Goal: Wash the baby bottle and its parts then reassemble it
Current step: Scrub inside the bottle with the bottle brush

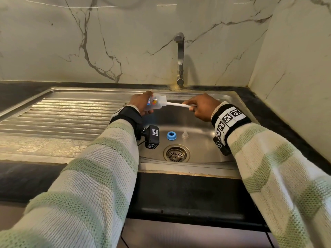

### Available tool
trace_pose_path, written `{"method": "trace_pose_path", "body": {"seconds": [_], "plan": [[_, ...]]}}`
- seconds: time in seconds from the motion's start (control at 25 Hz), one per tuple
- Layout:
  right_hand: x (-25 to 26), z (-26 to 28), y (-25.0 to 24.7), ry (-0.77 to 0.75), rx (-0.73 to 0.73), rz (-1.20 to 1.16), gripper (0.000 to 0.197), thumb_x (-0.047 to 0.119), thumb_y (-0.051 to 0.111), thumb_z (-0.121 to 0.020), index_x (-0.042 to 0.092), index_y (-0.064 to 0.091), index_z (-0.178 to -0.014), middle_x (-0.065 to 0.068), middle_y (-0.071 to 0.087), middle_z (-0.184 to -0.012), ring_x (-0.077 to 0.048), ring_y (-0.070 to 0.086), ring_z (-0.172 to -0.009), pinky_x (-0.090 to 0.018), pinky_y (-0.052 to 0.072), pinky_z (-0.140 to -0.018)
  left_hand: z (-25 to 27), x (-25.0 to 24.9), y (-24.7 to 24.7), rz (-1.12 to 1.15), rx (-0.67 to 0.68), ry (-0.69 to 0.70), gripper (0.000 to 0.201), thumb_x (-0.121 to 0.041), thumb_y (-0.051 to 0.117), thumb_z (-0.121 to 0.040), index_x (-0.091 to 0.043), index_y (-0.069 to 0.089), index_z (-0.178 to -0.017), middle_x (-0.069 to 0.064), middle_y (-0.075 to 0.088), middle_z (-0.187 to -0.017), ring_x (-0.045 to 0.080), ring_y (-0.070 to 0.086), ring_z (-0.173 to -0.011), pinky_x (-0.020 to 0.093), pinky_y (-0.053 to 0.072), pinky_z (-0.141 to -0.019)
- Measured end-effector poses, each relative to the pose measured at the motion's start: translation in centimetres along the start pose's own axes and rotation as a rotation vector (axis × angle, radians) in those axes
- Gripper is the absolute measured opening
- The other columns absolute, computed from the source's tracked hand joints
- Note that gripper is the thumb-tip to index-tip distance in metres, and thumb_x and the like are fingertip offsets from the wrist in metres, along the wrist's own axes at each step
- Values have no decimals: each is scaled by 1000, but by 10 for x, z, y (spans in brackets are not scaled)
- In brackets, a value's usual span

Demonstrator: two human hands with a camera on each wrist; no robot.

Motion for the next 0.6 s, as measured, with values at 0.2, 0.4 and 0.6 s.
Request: {"method": "trace_pose_path", "body": {"seconds": [0.2, 0.4, 0.6], "plan": [[-5, -2, -2, 44, 12, -79, 36, 11, 57, -94, 30, 67, -123, 0, 64, -124, -23, 61, -105, -35, 49, -96, -3, 1, 3, -75, -31, 37, 41, -46, 58, -93, -8, 64, -104, 9, 65, -98, 27, 63, -81, 31, 53, -55], [-2, 2, -1, 22, -13, -126, 38, 13, 51, -96, 26, 62, -131, -4, 60, -133, -23, 57, -114, -30, 42, -97, -5, 0, 6, 71, -27, 8, 37, -43, 55, -97, -7, 58, -107, 7, 59, -92, 25, 61, -78, 30, 48, -49], [11, 0, 4, 33, 75, -25, 38, 11, 54, -96, 21, 61, -132, -2, 61, -133, -22, 58, -117, -30, 40, -100, -4, 2, 2, -52, -73, 18, 38, -41, 54, -96, -5, 57, -105, 11, 61, -92, 25, 62, -70, 31, 53, -49]]}}
Point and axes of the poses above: each hand's wrist, its own z-axis away from the middle knuckle, its own y-axis out of the palm, x = y × z, the point moved 3 cm from there along -z, towards the middle knuckle
